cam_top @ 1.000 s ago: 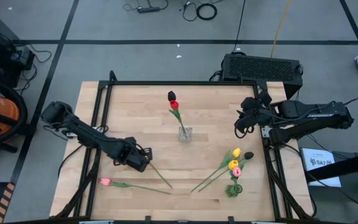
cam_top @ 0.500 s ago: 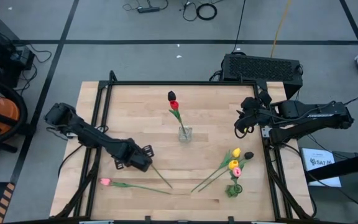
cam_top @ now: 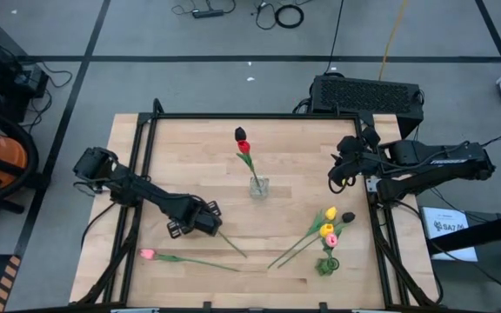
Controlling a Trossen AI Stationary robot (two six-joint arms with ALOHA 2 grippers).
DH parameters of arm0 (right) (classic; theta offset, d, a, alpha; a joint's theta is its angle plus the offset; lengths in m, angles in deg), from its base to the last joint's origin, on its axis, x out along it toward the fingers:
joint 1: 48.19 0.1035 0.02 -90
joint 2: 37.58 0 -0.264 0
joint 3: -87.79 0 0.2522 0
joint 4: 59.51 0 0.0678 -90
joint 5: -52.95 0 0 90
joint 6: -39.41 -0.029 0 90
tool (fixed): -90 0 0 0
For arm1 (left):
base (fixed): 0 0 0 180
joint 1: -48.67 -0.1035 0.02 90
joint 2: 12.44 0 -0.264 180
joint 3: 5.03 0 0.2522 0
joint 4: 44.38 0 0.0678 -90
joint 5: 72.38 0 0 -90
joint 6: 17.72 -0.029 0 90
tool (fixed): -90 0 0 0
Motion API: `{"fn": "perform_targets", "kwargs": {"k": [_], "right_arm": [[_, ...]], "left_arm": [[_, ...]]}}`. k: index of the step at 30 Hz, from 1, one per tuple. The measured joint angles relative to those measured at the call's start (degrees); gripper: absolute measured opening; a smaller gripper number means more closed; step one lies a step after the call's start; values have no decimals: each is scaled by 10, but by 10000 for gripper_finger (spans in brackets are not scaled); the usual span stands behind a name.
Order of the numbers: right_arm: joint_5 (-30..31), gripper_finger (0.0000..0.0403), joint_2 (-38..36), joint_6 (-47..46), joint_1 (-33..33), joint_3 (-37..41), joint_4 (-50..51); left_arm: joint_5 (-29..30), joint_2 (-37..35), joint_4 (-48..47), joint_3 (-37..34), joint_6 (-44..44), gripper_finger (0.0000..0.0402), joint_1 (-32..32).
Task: Sort flowers into vase by color
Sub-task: Put the red flower into the transparent vase
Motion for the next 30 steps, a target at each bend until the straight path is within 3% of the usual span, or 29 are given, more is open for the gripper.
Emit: {"fn": "perform_targets", "kwargs": {"k": [16,24,30], "right_arm": [[0,187,0,2,0,0,0],[0,187,0,2,0,0,0],[0,187,0,2,0,0,0]], "left_arm": [[23,-8,7,-6,-7,192,-14],[1,14,7,-9,-42,191,-13],[-7,15,-4,-9,-42,140,-12]]}}
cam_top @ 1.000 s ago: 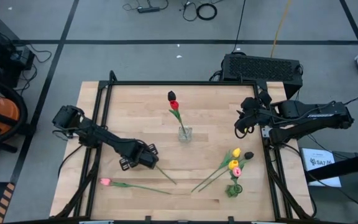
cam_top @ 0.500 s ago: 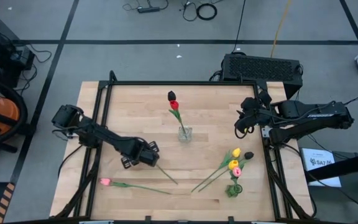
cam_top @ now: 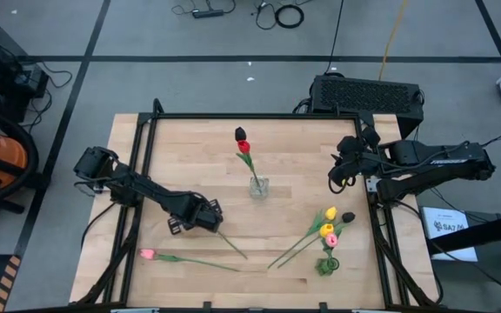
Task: Sort flowers into vase by color
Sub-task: Put the red flower into the transparent vase
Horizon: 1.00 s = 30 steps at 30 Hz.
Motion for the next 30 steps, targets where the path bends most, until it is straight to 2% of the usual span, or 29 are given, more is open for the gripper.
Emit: {"fn": "perform_targets", "kwargs": {"k": [6,7,16,24,27,30], "right_arm": [[0,187,0,0,0,0,0],[0,187,0,0,0,0,0],[0,187,0,0,0,0,0],[3,187,0,0,0,0,0],[3,187,0,0,0,0,0],[3,187,0,0,0,0,0]], "left_arm": [[-3,1,-26,-1,0,22,1],[-1,1,-28,-1,0,13,1],[42,-8,-39,5,-13,5,0],[222,-97,-66,29,-61,2,0],[306,-141,-69,55,-122,2,1],[370,-175,-69,84,-220,1,4]]}}
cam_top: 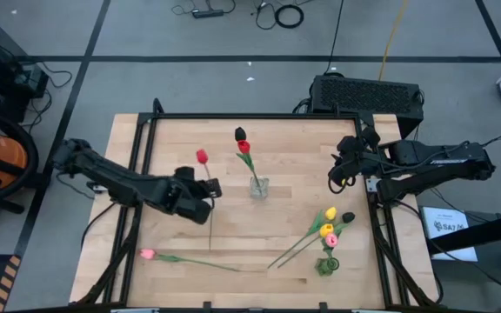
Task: Sort flowers into vase by color
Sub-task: Put the red flower into the transparent vase
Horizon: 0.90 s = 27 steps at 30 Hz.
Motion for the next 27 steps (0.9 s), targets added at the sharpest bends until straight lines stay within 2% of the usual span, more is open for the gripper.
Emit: {"fn": "perform_targets", "kwargs": {"k": [5,8,14,17,21,27], "right_arm": [[1,187,0,-6,0,0,0],[2,187,0,-6,0,0,-3],[2,187,0,-21,0,0,-5],[2,187,0,-26,0,0,-5],[2,187,0,-37,0,0,-5],[2,187,0,-37,0,0,-14]], "left_arm": [[58,-23,61,61,-260,1,4],[71,-21,161,88,-423,1,3],[74,-21,439,99,-783,0,2],[75,-22,514,99,-930,0,-1],[75,-22,562,86,-990,0,-18],[7,-18,679,39,-1003,0,-46]]}}
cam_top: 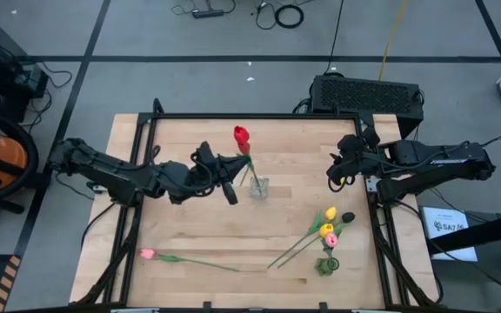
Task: Sort flowers into vase by color
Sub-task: Put the red flower into the transparent vase
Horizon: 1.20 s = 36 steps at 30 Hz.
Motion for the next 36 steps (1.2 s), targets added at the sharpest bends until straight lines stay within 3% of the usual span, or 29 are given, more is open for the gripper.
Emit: {"fn": "perform_targets", "kwargs": {"k": [8,14,25,36], "right_arm": [[0,187,0,0,0,0,0],[0,187,0,4,0,0,1],[0,187,0,7,0,0,2],[0,187,0,7,0,0,2]], "left_arm": [[-61,0,249,-92,-38,0,-22],[-70,12,322,-132,-32,0,-34],[-71,95,335,-136,17,0,-64],[-98,145,314,-135,-12,0,-65]]}}
